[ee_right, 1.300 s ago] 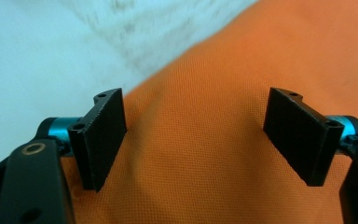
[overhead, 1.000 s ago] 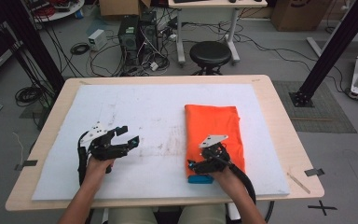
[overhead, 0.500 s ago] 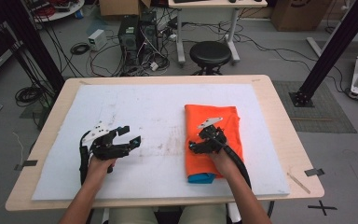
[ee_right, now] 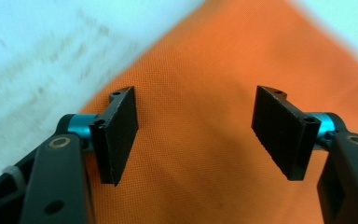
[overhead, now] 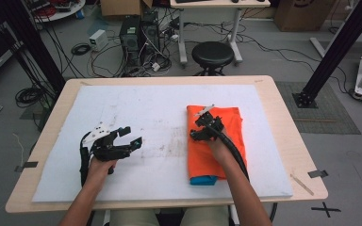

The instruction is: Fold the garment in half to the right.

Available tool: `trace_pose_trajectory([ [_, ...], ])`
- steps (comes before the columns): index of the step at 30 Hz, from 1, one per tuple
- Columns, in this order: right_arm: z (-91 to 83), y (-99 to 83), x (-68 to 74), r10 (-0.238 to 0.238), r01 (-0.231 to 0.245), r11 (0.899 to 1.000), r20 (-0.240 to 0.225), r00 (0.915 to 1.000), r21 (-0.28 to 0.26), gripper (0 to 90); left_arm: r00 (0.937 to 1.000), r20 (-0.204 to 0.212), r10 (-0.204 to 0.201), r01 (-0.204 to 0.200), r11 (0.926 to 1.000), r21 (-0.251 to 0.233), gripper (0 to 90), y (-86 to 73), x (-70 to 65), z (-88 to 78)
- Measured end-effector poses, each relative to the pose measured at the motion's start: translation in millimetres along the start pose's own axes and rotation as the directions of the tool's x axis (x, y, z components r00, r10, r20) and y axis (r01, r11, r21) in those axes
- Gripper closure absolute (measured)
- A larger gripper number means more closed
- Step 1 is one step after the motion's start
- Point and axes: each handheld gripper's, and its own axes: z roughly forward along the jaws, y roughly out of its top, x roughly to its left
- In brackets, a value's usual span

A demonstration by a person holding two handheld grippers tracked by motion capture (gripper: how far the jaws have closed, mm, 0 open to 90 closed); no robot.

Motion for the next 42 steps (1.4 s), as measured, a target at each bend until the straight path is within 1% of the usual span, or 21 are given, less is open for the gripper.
trace_pose_trajectory([
  [2, 2.8, 1.0, -0.7, 0.01, -0.01, 1.0, -0.018, 0.9998, 0.007, 32.4, 1.0, -0.002, 0.001, -0.001, 1.0, -0.001, 24.8, 0.2, 0.3, -0.8],
  [3, 1.0, 2.5, -3.2, 0.014, -0.014, 1.0, -0.025, 0.9996, -0.008, 32.3, 1.0, -0.004, 0.0, 0.0, 1.0, -0.002, 24.8, 0.3, 0.7, -1.1],
  [5, -3.2, 6.2, -9.8, 0.047, -0.048, 0.997, -0.031, 0.9984, -0.06, 32.1, 1.0, -0.004, -0.002, 0.002, 1.0, -0.002, 24.8, 0.4, 1.1, -1.5],
  [7, -2.7, 12.0, -14.9, 0.064, -0.064, 0.994, -0.003, 0.9979, -0.087, 31.8, 1.0, -0.002, -0.002, 0.002, 1.0, -0.003, 24.8, 0.3, 0.9, -1.3],
  [10, 6.5, 22.8, -17.8, 0.075, -0.069, 0.993, 0.055, 0.9957, -0.099, 35.4, 1.0, 0.004, 0.0, 0.0, 1.0, -0.002, 24.8, 0.6, 0.3, -0.6],
  [12, 16.1, 28.3, -20.1, 0.1, -0.093, 0.991, 0.082, 0.9916, -0.093, 35.7, 1.0, 0.006, 0.002, -0.002, 1.0, -0.002, 24.8, 0.9, 0.1, -0.3],
  [13, 21.6, 29.9, -21.1, 0.106, -0.099, 0.992, 0.091, 0.9902, -0.074, 35.7, 1.0, 0.006, 0.002, -0.002, 1.0, -0.002, 24.8, 1.0, 0.1, -0.2],
  [16, 36.0, 29.5, -19.2, 0.109, -0.108, 0.994, 0.079, 0.9908, -0.02, 36.1, 1.0, 0.008, 0.0, 0.0, 1.0, -0.004, 24.8, 1.1, 0.8, -0.4],
  [19, 28.2, 27.6, -23.1, 0.13, -0.128, 0.991, 0.06, 0.9897, -0.04, 34.8, 1.0, 0.008, 0.001, -0.001, 1.0, -0.003, 24.8, 1.0, 1.4, -0.8],
  [20, 21.9, 25.2, -26.7, 0.146, -0.142, 0.988, 0.048, 0.9882, -0.068, 32.7, 1.0, 0.009, 0.002, -0.002, 1.0, -0.003, 24.8, 1.1, 1.3, -1.0],
  [21, 14.8, 21.7, -30.2, 0.172, -0.168, 0.981, 0.037, 0.9844, -0.096, 32.0, 0.9999, 0.01, 0.004, -0.003, 1.0, -0.002, 24.8, 1.1, 1.2, -1.2],
  [24, -6.8, 4.9, -41.2, 0.19, -0.188, 0.971, -0.006, 0.9818, -0.148, 31.1, 1.0, 0.008, 0.004, -0.004, 1.0, -0.001, 24.8, 1.1, 1.0, -1.6],
  [25, -13.5, -2.7, -44.2, 0.187, -0.187, 0.97, -0.014, 0.9822, -0.153, 30.9, 1.0, 0.006, 0.005, -0.005, 1.0, 0.0, 24.8, 1.1, 1.2, -2.0],
  [28, -34.2, -31.1, -50.2, 0.204, -0.208, 0.961, -0.036, 0.9782, -0.184, 30.7, 1.0, 0.005, 0.002, -0.002, 1.0, -0.003, 24.8, 1.2, 1.9, -2.5],
  [31, -52.4, -62.7, -50.3, 0.189, -0.198, 0.959, -0.061, 0.98, -0.201, 31.3, 1.0, 0.003, 0.001, -0.001, 1.0, -0.001, 24.8, 0.9, 2.9, -2.3],
  [34, -66.5, -89.1, -48.2, 0.162, -0.178, 0.964, -0.091, 0.9825, -0.199, 36.0, 1.0, 0.002, -0.004, 0.004, 1.0, -0.002, 24.8, 0.7, 3.0, -1.3],
  [35, -69.0, -95.7, -47.2, 0.138, -0.155, 0.969, -0.1, 0.9854, -0.191, 37.8, 1.0, 0.002, -0.002, 0.002, 1.0, 0.001, 24.8, 0.7, 3.1, -1.1],
  [37, -71.1, -106.3, -44.0, 0.106, -0.12, 0.979, -0.085, 0.9907, -0.166, 39.8, 1.0, 0.003, 0.001, -0.001, 1.0, 0.004, 24.8, 0.7, 3.3, -0.5],
  [39, -69.3, -114.5, -42.0, 0.07, -0.076, 0.99, -0.055, 0.9961, -0.118, 44.4, 1.0, 0.004, 0.002, -0.002, 1.0, 0.003, 24.8, 0.9, 3.0, -0.1],
  [40, -68.7, -118.3, -42.0, 0.069, -0.073, 0.993, -0.048, 0.9965, -0.096, 44.4, 1.0, 0.004, 0.001, -0.001, 1.0, 0.003, 24.8, 1.0, 2.9, 0.0],
  [42, -68.1, -126.8, -45.3, 0.087, -0.092, 0.991, -0.052, 0.9948, -0.094, 44.9, 1.0, 0.004, 0.0, 0.0, 1.0, 0.002, 24.8, 0.9, 2.6, 0.3],
])
